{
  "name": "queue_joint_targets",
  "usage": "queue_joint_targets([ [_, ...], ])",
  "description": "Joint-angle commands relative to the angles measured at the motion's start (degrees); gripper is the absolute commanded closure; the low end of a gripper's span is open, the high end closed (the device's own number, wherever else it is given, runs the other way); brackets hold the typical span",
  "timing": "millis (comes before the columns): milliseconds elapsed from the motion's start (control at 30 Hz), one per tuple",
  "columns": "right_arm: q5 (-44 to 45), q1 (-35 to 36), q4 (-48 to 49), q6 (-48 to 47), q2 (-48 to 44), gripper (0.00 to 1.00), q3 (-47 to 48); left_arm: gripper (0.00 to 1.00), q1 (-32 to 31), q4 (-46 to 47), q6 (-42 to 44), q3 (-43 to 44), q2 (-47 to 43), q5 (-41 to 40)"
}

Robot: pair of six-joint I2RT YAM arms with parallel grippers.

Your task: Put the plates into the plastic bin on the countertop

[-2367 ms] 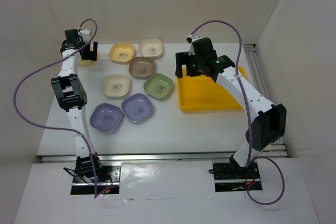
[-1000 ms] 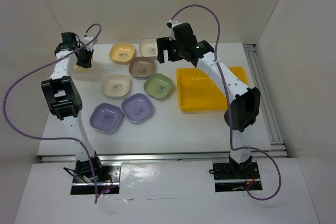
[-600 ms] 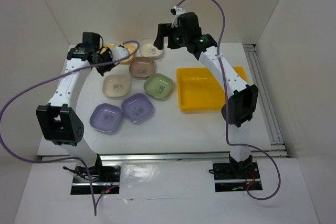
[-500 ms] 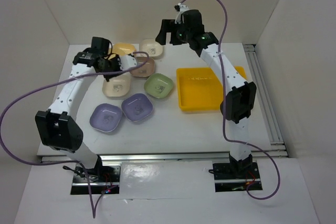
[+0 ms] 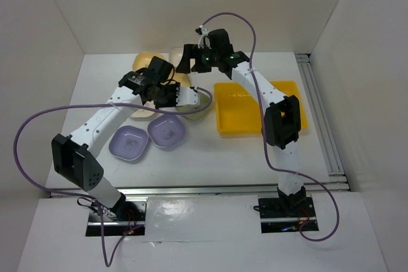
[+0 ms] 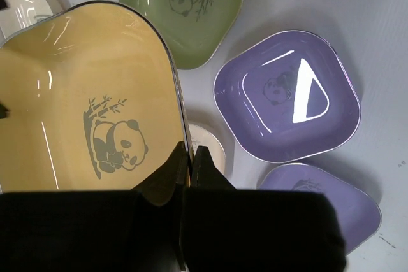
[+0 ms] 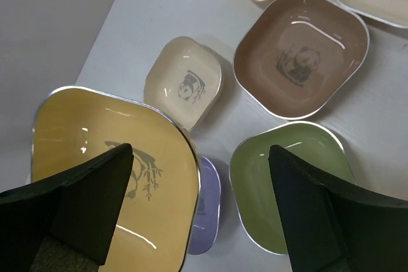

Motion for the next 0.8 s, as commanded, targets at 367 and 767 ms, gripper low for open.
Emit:
queue_joint_targets([
  [367,3.1,2.64,3.55,-1.79,-8.86,0.75,-13.24,1.0,-2.83,7.84,-4.72,4.68,-0.3,-2.78],
  [767,14.15,-3.68,-2.49,-5.91,-21.25,1.0,-20.87,0.0,3.22,16.37,-26.16,3.99,0.23,-11.49],
])
